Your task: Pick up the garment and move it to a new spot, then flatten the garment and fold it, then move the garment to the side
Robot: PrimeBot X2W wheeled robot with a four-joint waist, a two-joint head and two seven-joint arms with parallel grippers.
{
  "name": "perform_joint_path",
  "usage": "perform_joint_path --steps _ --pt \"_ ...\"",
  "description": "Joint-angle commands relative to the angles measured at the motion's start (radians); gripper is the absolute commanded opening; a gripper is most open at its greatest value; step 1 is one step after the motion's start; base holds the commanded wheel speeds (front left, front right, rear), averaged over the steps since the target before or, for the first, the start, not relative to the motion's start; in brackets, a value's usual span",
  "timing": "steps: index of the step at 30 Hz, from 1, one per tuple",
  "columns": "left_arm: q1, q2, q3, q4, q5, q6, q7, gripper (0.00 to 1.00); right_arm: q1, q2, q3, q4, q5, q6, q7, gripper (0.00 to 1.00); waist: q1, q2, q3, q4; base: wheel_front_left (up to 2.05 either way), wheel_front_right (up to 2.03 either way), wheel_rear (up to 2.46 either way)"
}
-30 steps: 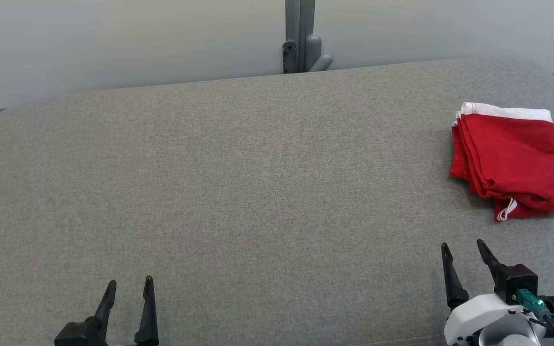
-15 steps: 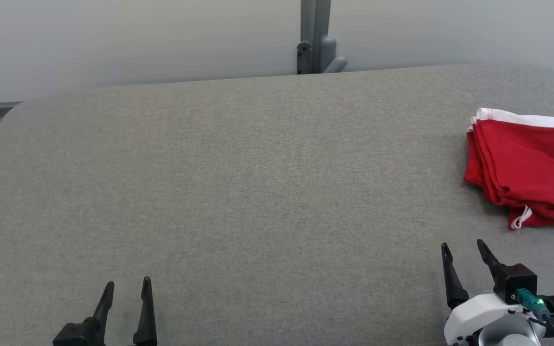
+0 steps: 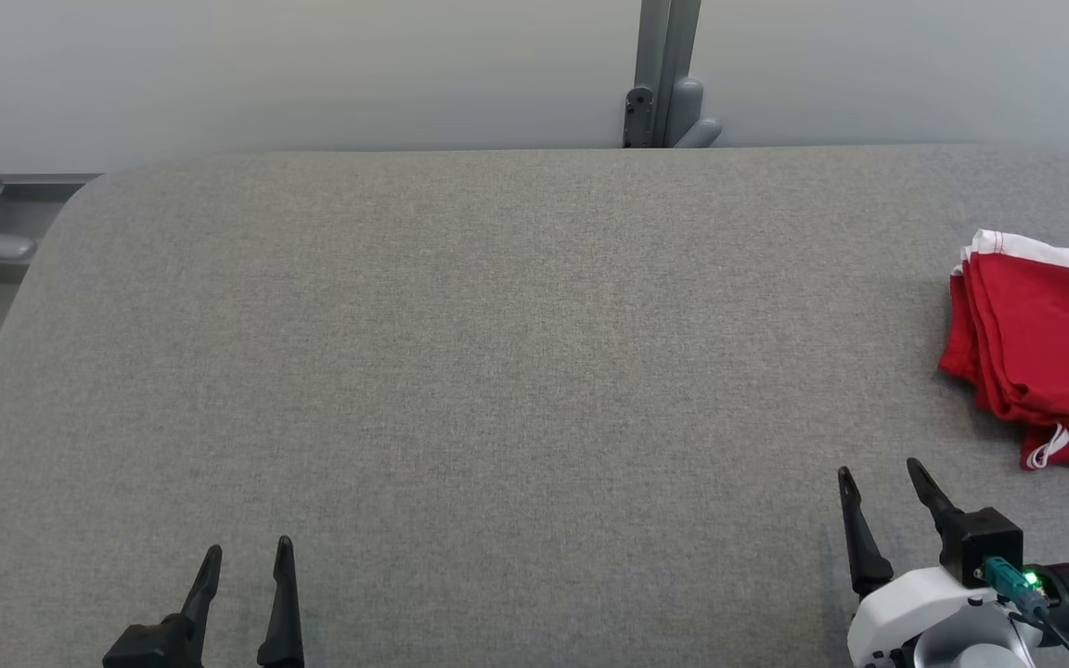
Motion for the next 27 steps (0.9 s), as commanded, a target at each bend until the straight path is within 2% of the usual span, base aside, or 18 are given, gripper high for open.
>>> perform_joint_path --steps 1,7,8,13,27 --pt "-0.004 0.002 0.002 0.001 0.002 -0.002 0.000 1.00 0.009 -0.003 0.001 -0.004 -0.002 -0.001 -0.003 1.00 0.0000 0.0077 -0.002 0.000 0.00 0.00 0.00" --pt "-0.006 0.001 -0.007 -0.002 0.003 -0.002 0.000 1.00 0.007 -0.003 0.004 -0.002 -0.002 -0.001 -0.003 1.00 0.0000 0.0077 -0.001 0.000 0.00 0.00 0.00" --pt "0.001 0.000 -0.007 0.002 -0.001 0.000 0.000 0.00 0.001 0.000 0.004 0.003 0.001 0.000 0.000 0.00 0.0000 0.0000 -0.001 0.000 0.00 0.00 0.00" --pt "0.017 -0.007 -0.013 0.042 -0.009 0.000 0.001 0.00 0.020 0.011 0.003 0.047 0.005 0.000 0.006 0.00 0.0000 0.0000 -0.001 -0.001 0.00 0.00 0.00" --pt "-0.023 0.007 -0.005 0.025 -0.278 0.000 0.059 0.00 0.002 0.008 -0.010 0.014 0.309 0.000 0.077 0.00 0.0000 0.0009 -0.004 -0.014 0.00 0.00 0.00"
